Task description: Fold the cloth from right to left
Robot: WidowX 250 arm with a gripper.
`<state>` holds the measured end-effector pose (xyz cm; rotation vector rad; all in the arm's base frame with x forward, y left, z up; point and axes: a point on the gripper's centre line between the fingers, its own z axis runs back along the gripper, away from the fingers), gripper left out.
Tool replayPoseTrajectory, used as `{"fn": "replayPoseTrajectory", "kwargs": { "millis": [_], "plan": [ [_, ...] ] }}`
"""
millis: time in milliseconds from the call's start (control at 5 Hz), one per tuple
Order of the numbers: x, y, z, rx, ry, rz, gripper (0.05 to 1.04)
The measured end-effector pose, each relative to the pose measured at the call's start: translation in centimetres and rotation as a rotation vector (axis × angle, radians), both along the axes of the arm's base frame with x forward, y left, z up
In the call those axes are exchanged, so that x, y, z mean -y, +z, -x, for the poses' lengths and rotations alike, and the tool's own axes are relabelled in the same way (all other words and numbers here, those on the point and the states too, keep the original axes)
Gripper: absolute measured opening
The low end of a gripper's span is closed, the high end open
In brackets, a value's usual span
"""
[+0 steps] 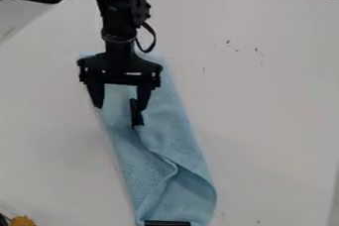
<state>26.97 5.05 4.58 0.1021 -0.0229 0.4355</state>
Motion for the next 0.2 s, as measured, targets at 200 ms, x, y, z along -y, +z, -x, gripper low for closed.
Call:
{"fn": "replayPoseTrajectory", "kwargs": {
  "millis": [200],
  "plan": [
    [0.03,0.46,-0.27,-0.008,-0.033,0.002,1.001]
  ]
}}
